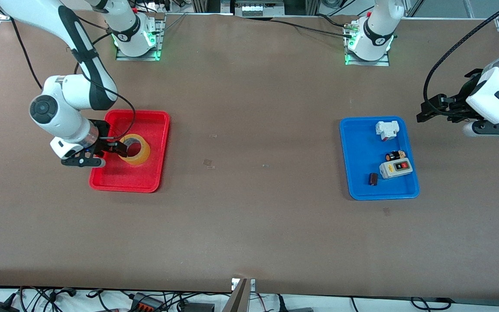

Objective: Place and move tape with both arms
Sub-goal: 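Open the right gripper and lift it away from the tape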

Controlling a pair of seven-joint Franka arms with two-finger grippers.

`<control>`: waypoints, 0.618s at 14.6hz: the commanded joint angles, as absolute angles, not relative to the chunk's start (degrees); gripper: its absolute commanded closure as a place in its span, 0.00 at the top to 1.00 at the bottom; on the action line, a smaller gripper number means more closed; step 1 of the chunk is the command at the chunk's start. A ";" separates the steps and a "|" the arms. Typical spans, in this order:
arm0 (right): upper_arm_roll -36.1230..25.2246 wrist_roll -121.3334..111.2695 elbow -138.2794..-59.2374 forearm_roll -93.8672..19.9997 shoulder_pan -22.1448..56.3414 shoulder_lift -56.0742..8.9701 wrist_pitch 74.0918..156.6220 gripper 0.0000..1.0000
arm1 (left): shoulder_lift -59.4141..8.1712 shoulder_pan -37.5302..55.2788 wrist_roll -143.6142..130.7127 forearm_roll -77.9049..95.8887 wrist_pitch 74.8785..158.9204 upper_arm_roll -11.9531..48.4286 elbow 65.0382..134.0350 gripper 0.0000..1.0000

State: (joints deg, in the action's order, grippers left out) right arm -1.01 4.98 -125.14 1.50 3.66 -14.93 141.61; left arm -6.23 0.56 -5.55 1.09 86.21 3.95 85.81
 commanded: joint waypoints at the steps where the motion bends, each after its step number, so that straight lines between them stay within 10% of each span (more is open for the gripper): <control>1: -0.35 5.62 -121.04 1.14 1.94 -11.00 134.76 0.97 | -4.75 0.44 -5.27 0.18 85.96 4.22 86.92 1.00; 9: -0.44 5.71 -101.73 1.14 1.05 -4.22 107.81 0.99 | -4.75 0.44 -5.36 0.09 85.78 4.22 86.92 1.00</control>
State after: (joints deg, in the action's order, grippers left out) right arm -1.02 5.29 -109.31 1.50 1.77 -4.49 117.01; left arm -6.23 0.56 -5.55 1.09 86.17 3.95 85.82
